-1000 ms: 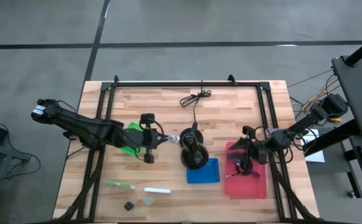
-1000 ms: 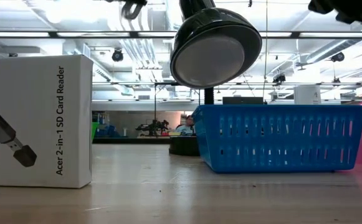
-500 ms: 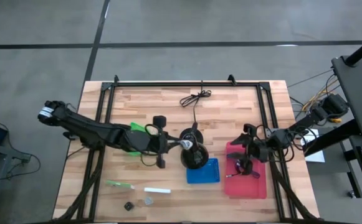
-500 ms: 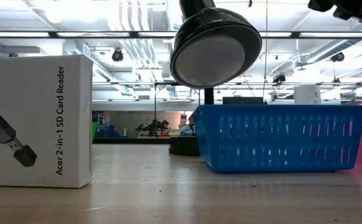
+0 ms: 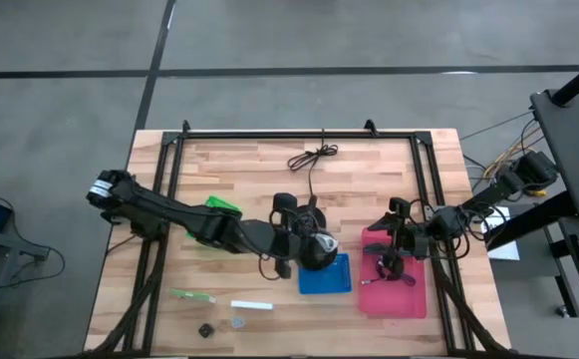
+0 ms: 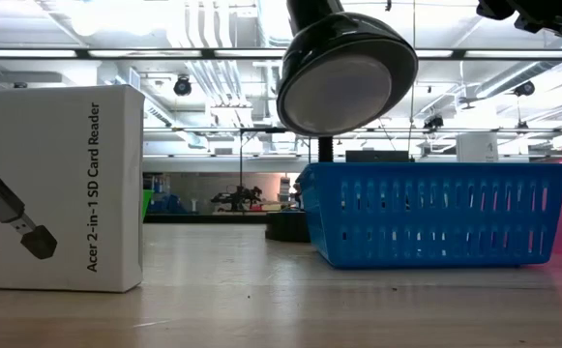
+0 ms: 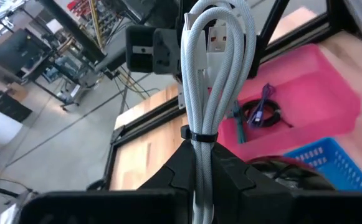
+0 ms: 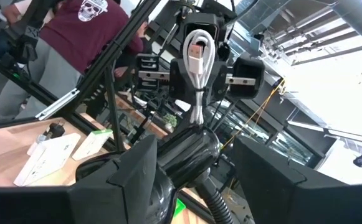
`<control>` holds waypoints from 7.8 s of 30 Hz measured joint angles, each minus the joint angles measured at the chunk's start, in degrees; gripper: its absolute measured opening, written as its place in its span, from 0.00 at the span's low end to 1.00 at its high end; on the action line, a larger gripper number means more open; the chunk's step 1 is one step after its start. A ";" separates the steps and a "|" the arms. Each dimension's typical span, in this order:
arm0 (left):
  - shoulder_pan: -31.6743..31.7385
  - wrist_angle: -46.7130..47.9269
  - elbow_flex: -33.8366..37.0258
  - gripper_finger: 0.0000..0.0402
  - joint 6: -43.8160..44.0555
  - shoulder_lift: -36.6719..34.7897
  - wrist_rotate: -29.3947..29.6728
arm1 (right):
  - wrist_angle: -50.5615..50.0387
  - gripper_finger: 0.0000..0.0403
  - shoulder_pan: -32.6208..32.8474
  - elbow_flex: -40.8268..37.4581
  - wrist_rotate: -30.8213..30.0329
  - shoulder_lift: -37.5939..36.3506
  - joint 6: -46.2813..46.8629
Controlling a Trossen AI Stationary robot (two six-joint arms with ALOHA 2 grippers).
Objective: Pick and place items into bin
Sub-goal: Put the white charger cable into the pink bin
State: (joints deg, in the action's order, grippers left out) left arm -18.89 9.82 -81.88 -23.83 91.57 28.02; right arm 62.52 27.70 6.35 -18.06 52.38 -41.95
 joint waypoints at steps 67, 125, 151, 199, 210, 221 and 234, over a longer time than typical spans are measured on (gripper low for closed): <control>0.04 8.21 -5.93 0.04 -0.55 0.99 5.32 | -6.67 0.35 -10.51 29.97 9.59 21.53 -0.43; -0.77 22.54 -5.87 0.37 7.16 -2.55 14.45 | -21.97 0.04 -10.49 29.92 -12.42 11.85 2.74; -4.75 37.55 -5.87 0.37 24.36 -9.29 14.29 | -67.57 0.04 -10.45 29.86 -13.67 -3.24 43.18; -5.69 43.68 -5.87 0.37 31.12 -11.03 14.32 | -112.30 0.04 -2.05 29.86 7.46 -3.98 87.60; -5.69 43.68 -5.87 0.37 31.12 -11.03 14.32 | -114.67 0.04 -2.08 29.86 15.58 -3.98 88.50; -5.69 43.70 -5.87 0.37 31.06 -11.03 14.31 | -114.60 0.04 -2.08 29.88 20.02 -3.96 88.52; -5.66 43.81 -5.85 0.37 31.08 -11.03 14.31 | -113.28 0.27 -2.10 29.90 19.56 -3.85 88.50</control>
State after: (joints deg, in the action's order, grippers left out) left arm -24.56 53.63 -87.72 7.25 80.53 42.33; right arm -50.76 25.61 36.25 1.50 48.53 46.54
